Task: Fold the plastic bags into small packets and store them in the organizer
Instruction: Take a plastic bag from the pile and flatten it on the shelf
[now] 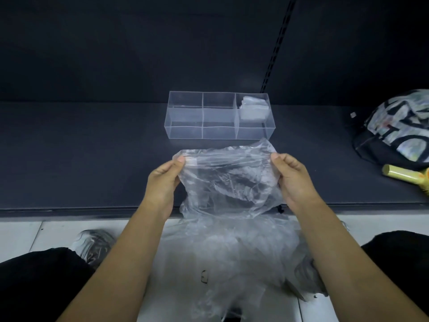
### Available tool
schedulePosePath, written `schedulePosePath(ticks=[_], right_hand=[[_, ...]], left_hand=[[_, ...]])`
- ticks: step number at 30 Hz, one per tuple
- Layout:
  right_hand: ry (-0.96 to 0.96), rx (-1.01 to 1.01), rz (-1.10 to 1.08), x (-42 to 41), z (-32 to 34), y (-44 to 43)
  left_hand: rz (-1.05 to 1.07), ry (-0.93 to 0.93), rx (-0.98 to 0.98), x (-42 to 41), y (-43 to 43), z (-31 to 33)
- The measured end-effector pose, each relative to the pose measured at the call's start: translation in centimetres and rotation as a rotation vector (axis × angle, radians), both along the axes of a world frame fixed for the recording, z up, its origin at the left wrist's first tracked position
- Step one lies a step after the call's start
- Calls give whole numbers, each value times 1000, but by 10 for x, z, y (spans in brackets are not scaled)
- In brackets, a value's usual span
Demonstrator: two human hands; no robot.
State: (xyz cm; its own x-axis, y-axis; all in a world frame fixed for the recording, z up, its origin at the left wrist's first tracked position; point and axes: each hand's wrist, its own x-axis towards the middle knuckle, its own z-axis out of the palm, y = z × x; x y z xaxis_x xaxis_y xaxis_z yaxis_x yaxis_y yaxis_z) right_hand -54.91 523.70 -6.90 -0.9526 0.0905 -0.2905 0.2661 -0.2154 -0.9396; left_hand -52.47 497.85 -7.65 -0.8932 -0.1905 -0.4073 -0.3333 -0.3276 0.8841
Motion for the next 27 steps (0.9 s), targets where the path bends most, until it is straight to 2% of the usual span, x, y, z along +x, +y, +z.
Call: schedulePosePath(ticks=[3, 6, 8, 11, 13, 15, 20, 22, 27], right_hand=[[91, 59, 66, 2, 15, -2], [207, 136, 210, 4, 31, -9], [247, 156, 285, 4, 39, -18], [295, 133, 328, 4, 47, -32], [307, 122, 372, 4, 53, -34], [248, 182, 492, 2, 55, -27], [-14, 498, 818, -5, 41, 5], [-40, 511, 843, -8, 32, 13], [-45, 384, 732, -17, 20, 27]], left_hand=[[-164, -17, -259, 0, -9, 9], [-273, 130, -626, -8, -13, 34], [-407, 214, -696, -15, -2, 56], [-609, 172, -602, -22, 21, 76], [-605, 160, -535, -25, 29, 78], [-454, 136, -420, -27, 28, 73], [-141, -6, -253, -33, 2, 51], [-74, -73, -230, -36, -9, 41], [48, -185, -187, -43, -36, 14]])
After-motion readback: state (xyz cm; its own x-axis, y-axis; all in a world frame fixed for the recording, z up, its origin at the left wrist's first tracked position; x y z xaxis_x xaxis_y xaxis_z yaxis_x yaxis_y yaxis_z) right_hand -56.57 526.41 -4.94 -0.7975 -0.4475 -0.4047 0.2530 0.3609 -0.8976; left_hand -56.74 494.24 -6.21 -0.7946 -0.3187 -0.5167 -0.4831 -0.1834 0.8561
